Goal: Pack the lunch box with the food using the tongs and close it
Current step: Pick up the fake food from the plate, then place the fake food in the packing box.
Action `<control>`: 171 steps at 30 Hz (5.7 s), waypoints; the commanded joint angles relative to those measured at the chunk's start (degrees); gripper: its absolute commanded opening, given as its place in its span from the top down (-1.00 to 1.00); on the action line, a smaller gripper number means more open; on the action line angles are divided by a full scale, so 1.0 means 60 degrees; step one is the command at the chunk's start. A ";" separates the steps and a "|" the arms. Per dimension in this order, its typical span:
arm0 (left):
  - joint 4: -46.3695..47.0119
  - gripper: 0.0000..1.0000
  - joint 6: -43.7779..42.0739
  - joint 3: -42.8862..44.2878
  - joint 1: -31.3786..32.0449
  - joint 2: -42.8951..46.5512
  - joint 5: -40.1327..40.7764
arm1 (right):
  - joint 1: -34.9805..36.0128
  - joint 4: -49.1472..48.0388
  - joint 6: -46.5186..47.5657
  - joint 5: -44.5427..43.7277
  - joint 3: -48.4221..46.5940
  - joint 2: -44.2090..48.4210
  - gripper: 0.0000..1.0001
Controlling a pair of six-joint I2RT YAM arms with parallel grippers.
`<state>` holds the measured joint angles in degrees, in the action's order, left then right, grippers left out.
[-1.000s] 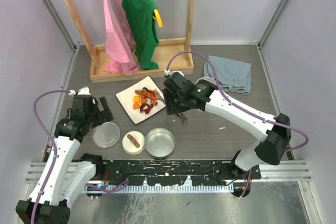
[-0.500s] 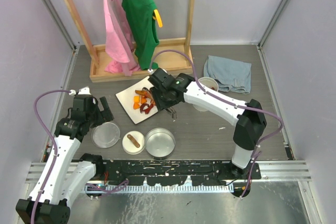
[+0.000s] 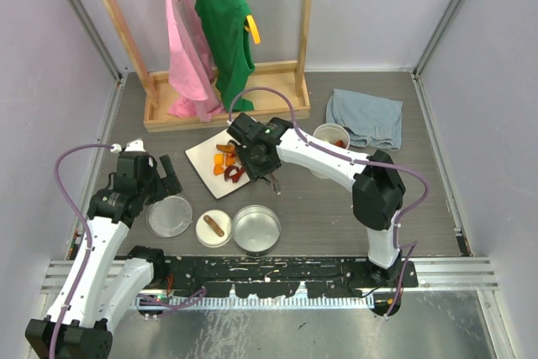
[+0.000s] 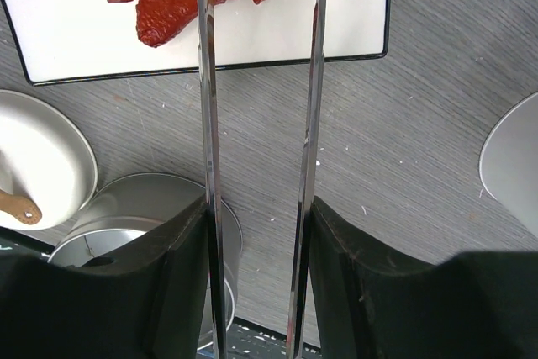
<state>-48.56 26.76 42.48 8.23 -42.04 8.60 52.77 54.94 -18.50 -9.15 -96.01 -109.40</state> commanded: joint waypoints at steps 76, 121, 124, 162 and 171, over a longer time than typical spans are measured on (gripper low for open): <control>0.0373 -1.00 0.0037 0.0120 -0.0046 -0.0100 0.0008 | 0.0292 -0.0798 -0.1512 0.5466 0.5828 0.8102 0.42; 0.0375 -1.00 0.0051 0.0112 -0.0040 -0.0053 0.0038 | 0.0140 -0.2723 -0.2092 0.4864 0.7121 0.6646 0.28; 0.0387 -1.00 0.0051 0.0099 -0.0040 -0.0076 0.0026 | 0.0140 -0.2739 -0.2055 0.4800 0.7245 0.6615 0.23; 0.0388 -1.00 0.0051 0.0111 -0.0039 -0.0083 0.0013 | 0.0111 -0.0751 -0.1450 0.0623 0.2709 0.4436 -0.05; 0.0387 -1.00 0.0051 0.0105 -0.0039 -0.0039 0.0086 | 0.0168 -0.0845 -0.1059 0.0504 0.1531 0.2867 -0.05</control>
<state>-48.58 26.79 42.48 8.21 -42.89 8.60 53.47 50.98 -26.70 -3.90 -82.17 -90.32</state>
